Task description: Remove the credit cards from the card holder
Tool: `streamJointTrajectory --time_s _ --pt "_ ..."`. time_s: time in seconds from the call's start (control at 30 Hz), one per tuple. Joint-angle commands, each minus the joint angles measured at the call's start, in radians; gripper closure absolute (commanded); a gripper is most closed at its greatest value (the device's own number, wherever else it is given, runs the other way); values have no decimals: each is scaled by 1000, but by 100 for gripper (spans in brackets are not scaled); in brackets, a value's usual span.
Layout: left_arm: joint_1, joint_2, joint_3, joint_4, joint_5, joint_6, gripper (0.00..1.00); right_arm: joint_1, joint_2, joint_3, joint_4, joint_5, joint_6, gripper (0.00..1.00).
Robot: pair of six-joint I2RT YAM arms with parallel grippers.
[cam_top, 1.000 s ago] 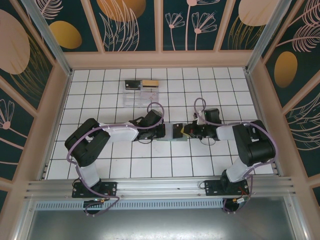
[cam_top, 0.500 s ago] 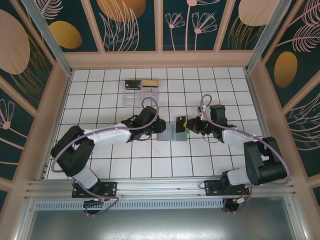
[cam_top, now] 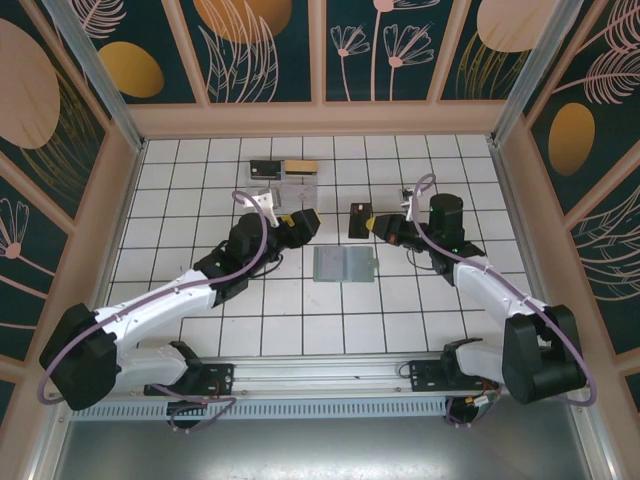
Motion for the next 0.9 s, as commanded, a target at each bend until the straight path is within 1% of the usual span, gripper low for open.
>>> streamJointTrajectory --time_s 0.0,0.13,0.23,0.3,0.37,0.47,0.63,0.87 --pt "49 10 -47 135 169 -24 34 23 -18 35 102 -32 -1 98" --pt "98 60 -114 343 371 -95 40 42 -17 9 196 -72 12 98" --pt "101 99 -120 430 459 -115 45 44 -15 -15 263 -102 30 98" --pt "101 117 -115 444 479 -122 47 46 -10 -25 297 -120 41 99" --pt "104 137 -111 465 504 -135 52 47 -7 -40 353 -144 62 99" --pt "105 152 -118 516 529 -161 52 48 1 -50 415 -171 87 99" --pt "105 154 -118 553 566 -177 54 56 2 -65 498 -214 125 99" --pt "105 151 -124 584 591 -186 58 83 13 -63 510 -246 127 99"
